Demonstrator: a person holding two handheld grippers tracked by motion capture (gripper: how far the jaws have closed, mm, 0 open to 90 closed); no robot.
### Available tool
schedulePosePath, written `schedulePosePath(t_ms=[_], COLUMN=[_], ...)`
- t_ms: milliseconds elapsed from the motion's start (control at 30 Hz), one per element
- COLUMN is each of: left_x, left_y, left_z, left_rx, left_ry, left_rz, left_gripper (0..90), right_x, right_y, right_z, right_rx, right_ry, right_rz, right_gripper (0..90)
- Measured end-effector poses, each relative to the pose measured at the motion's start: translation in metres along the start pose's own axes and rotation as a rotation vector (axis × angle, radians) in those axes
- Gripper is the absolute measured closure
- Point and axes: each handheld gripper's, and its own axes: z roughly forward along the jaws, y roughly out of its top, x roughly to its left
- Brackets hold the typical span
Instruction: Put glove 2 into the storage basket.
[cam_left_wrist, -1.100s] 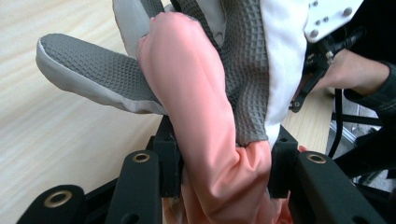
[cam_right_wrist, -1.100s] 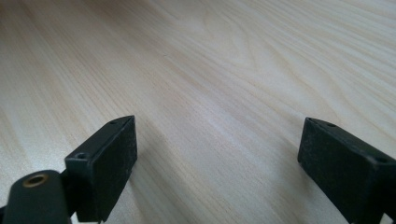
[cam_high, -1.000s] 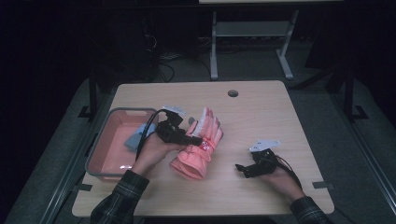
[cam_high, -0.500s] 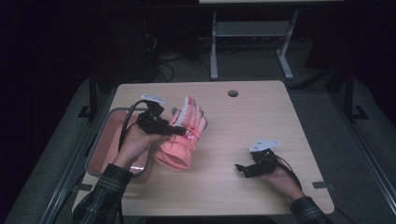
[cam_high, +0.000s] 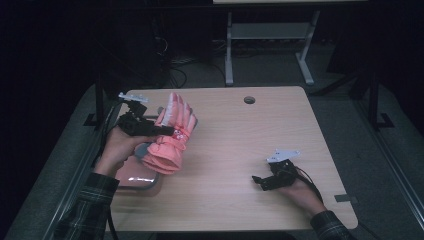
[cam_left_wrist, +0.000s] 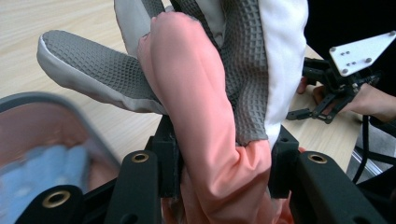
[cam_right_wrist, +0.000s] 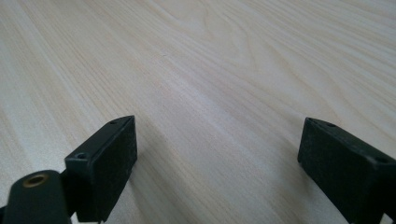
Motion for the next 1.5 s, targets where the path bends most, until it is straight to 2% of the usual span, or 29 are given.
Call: schedulePosePath(t_ms=[333,567,767,1000,1233,1367,1500], left_x=[0.027,0.045,0.053,0.064,0.07,0.073,0.075], left_y=[-0.017,-0.029,-0.039,-0.051,-0.064,-0.07,-0.077], left_z=[-0.029,-0.038,-0.033,-0.024,-0.009,0.001,0.007], left_rx=[-0.01,-0.006,0.023,0.059,0.093,0.125,0.135], left_ry=[0.076,0.112,0.151,0.172,0.15,0.156,0.146], left_rz=[-0.038,-0.067,-0.074,-0.091,-0.102,-0.096,-0.1], left_gripper=[57.1,56.9,56.1,55.7,54.6,53.6,52.1], right_x=[0.0,0.0,0.0,0.0,0.0,0.0,0.0], right_y=[0.0,0.0,0.0,0.0,0.0,0.0,0.0], right_z=[0.0,0.0,0.0,0.0,0.0,0.0,0.0], right_rx=[0.001,0.001,0.001,0.001,0.001,0.001,0.001], right_ry=[0.0,0.0,0.0,0.0,0.0,0.0,0.0], right_rz=[0.0,0.0,0.001,0.0,0.001,0.001,0.001], right_gripper=[11.2,11.2,11.2,11.2,11.2,11.2,11.2])
